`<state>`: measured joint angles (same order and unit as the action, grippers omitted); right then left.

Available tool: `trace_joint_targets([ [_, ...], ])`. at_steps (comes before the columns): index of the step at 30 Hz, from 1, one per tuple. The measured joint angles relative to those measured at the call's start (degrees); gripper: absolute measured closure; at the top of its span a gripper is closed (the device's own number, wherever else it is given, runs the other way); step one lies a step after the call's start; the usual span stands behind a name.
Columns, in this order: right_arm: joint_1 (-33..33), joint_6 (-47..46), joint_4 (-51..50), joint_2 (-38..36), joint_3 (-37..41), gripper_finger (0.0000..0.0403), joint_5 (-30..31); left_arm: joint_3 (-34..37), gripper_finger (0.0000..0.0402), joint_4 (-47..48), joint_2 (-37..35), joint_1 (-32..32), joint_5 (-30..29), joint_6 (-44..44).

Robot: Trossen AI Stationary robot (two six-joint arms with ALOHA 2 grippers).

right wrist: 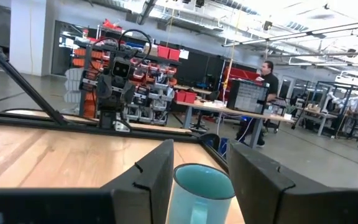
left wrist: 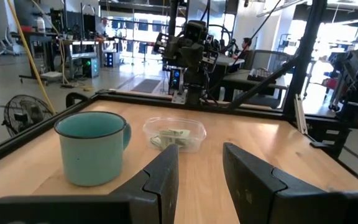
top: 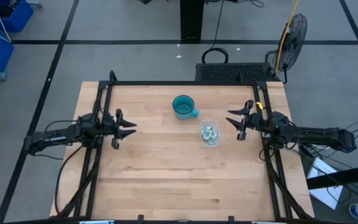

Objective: Pick and place Stevia / Truvia into bins
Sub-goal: Return to Home Position

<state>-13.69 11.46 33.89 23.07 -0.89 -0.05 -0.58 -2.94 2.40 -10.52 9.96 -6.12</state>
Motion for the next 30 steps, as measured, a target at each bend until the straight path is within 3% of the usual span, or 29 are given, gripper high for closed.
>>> trace_joint_targets([
  [30, 0.00, -3.26, 0.15, -0.04, 0.00, 0.0261, -0.02, 0.00, 0.0270, -0.11, 0.02, 0.00, 0.00, -0.16],
])
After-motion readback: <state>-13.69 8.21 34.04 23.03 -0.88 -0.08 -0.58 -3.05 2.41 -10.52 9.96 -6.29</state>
